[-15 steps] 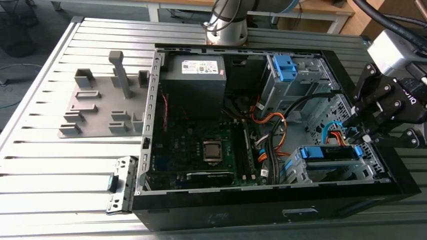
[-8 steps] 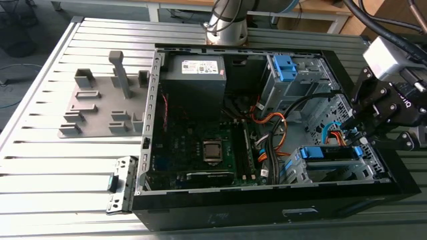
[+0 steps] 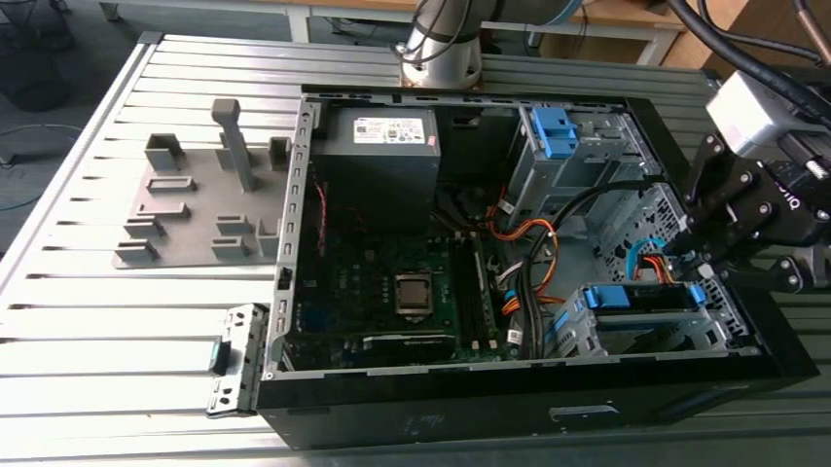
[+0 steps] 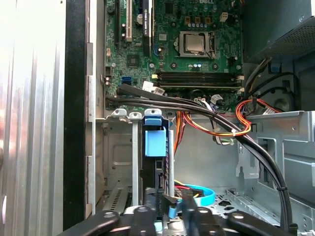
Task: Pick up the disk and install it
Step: 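Insert the second disk wire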
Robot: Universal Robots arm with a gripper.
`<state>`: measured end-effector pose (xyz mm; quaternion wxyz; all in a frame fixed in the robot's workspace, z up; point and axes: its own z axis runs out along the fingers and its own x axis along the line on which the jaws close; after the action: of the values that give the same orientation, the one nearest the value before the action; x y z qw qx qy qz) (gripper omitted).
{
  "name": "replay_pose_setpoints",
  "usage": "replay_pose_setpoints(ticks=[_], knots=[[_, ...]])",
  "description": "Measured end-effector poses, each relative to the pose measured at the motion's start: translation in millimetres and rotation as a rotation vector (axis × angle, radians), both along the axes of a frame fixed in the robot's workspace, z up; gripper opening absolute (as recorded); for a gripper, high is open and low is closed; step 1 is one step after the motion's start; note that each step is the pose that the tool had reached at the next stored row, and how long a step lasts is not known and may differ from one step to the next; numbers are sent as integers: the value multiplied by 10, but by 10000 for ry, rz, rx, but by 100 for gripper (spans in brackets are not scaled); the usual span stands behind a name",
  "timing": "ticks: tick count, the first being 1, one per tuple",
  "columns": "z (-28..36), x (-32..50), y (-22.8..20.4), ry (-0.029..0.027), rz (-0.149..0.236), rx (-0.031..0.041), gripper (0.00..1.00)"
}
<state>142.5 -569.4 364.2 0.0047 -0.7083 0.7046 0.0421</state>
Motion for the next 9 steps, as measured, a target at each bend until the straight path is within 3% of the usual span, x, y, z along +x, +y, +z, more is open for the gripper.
replay_pose_setpoints(ticks=[2, 4, 9], knots=[[-1, 0, 0, 0, 0, 0, 23], [-1, 0, 0, 0, -1, 1, 18], [-2, 0, 0, 0, 0, 0, 16]])
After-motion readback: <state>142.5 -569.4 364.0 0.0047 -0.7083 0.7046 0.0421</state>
